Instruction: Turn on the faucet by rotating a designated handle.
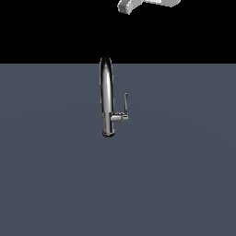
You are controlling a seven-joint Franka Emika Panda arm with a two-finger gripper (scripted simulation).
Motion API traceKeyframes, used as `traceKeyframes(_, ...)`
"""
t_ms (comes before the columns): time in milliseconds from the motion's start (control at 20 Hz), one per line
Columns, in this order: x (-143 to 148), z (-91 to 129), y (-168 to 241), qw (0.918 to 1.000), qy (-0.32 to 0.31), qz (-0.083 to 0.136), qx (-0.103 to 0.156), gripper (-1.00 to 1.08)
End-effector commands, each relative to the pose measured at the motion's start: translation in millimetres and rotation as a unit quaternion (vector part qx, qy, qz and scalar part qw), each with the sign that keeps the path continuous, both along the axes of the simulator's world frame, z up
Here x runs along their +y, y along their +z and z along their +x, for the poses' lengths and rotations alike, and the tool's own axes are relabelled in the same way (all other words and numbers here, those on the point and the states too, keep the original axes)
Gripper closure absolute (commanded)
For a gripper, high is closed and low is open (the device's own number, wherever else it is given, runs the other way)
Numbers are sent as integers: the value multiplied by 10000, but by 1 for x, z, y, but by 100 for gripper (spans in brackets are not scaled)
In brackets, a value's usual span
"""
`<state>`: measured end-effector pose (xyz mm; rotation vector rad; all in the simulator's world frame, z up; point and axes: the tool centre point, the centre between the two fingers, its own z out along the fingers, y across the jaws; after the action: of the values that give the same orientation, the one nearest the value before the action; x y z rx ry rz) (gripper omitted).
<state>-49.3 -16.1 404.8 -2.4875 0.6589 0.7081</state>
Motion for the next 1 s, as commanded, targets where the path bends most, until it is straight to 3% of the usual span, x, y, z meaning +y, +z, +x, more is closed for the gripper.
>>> traceKeyframes(0, -2, 13, -11, 9994, -187, 198, 205, 108)
traceKeyframes(250, -7, 36, -35, 9946, -570, 601, 627, 108)
traceKeyframes(500, -12, 58, -64, 9842, -972, 1026, 1070, 108)
traceKeyframes(750, -16, 78, -96, 9669, -1401, 1477, 1541, 108)
traceKeyframes(950, -19, 93, -126, 9467, -1770, 1862, 1943, 108)
